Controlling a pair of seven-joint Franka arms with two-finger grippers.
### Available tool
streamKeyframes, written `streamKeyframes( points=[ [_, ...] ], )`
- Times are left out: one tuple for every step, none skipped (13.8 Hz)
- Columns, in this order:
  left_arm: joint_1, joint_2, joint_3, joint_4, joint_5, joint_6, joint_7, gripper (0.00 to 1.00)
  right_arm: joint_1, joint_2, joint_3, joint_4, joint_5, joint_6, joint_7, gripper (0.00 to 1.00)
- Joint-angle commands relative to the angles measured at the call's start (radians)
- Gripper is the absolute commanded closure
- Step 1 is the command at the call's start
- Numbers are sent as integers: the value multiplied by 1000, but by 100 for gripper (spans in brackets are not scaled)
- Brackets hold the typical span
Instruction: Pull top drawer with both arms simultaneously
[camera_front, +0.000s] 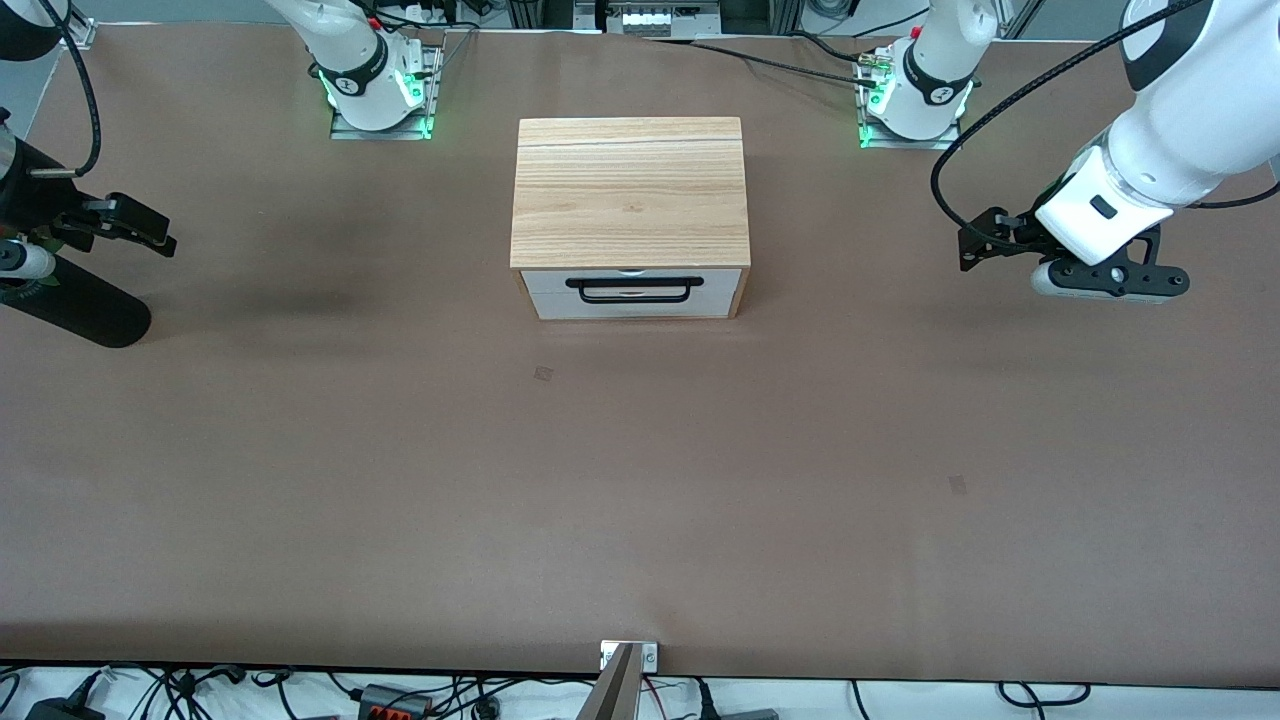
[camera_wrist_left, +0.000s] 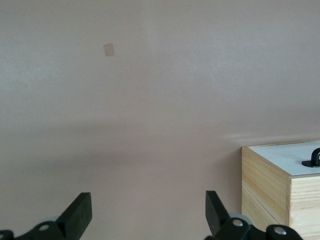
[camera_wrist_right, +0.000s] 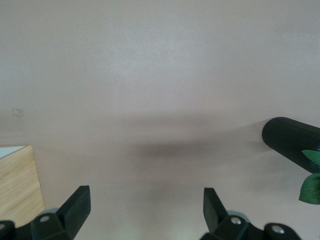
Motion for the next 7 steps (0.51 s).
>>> streamKeyframes(
  points=[
    [3, 19, 3, 36, -19, -27, 30, 0, -12, 3, 15, 19, -6, -21, 3, 0],
    [3, 19, 1, 36, -20, -31, 32, 0, -13, 3, 15, 19, -6, -19, 1, 0],
    [3, 20, 6, 36, -34, -32, 32, 0, -13, 3, 15, 19, -6, -18, -2, 0],
    [3, 21, 6, 36, -39, -34, 32, 0, -12, 3, 15, 19, -6, -19, 1, 0],
    [1, 21, 6, 36, -39, -34, 32, 0, -12, 3, 15, 19, -6, -19, 4, 0],
    [1, 21, 4, 36, -39, -34, 35, 0, -12, 3, 15, 19, -6, -21, 4, 0],
    [0, 21, 0, 37, -39, -34, 36, 0, -12, 3, 15, 19, -6, -21, 1, 0]
  ],
)
